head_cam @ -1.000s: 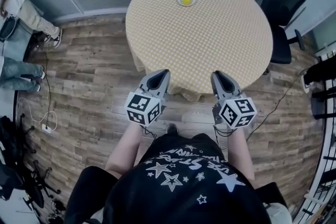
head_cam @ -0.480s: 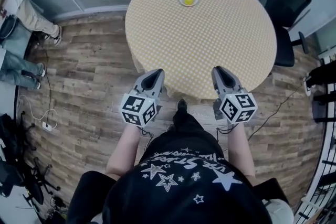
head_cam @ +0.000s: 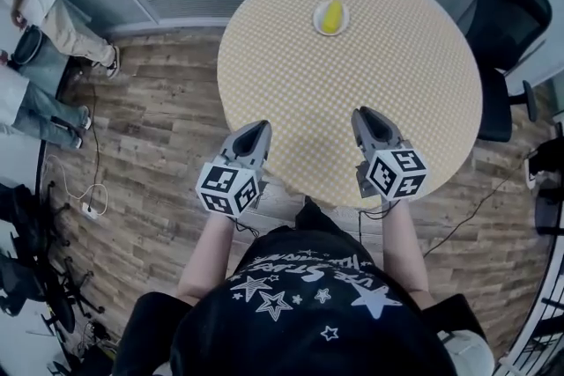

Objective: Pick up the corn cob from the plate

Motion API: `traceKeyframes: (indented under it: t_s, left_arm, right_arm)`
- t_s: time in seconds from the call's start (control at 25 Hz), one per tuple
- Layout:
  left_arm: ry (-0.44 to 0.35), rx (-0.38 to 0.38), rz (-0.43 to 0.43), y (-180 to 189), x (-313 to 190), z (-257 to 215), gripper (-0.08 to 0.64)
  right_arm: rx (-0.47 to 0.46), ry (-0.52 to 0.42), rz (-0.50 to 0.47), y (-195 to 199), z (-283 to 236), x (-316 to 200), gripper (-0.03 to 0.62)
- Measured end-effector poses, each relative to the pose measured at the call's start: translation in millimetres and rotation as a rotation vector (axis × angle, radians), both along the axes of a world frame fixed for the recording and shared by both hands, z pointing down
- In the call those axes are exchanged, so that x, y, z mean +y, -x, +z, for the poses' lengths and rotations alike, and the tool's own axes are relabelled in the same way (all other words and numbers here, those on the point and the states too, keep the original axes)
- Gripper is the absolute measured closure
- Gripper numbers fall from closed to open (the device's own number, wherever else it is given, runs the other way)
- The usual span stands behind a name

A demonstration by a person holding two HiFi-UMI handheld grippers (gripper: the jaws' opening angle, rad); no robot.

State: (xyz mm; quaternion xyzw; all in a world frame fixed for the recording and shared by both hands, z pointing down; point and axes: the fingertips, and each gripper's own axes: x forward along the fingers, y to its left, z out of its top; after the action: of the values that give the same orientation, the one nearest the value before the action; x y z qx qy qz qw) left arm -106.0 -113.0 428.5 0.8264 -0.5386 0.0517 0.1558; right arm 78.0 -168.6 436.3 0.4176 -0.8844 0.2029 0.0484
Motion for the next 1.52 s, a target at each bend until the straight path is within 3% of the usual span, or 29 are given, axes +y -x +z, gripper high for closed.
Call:
traceKeyframes:
  t_s: [0.24,0.44,0.68,1.08,1.24,1.52]
  left_arm:
    - [0.007,-0.015,-0.005,-10.8,-36.5,3.3,0.552]
    - [0.021,-0.025,-0.013,-13.2,-55.8,6.0,0.552]
    - [0.027,-0.026,0.027,-15.9,-83.5,5.6,0.552]
    - [0.027,-0.02,0.111,9.0,-163.8,2.1,0.552]
    - [0.012,-0.015,0.133,31.0,-202.0,-2.7,0.552]
    - [0.041,-0.011,0.159,59.3,-263.1,11.2,0.552]
  right_arm:
    - [-0.071,-0.019,-0.034,1.3,0.1,-41.8,0.534]
    - [-0.061,0.009,-0.061,7.5,8.5,-59.4,0.534]
    - [-0.021,0.013,-0.007,8.6,13.0,-80.9,0.532]
    - [-0.021,0.132,0.092,24.3,19.4,-132.7,0.528]
    - [-0.025,0.191,0.144,38.8,25.0,-164.1,0.491]
    - [-0.034,0.294,0.234,57.7,43.1,-222.1,0.364]
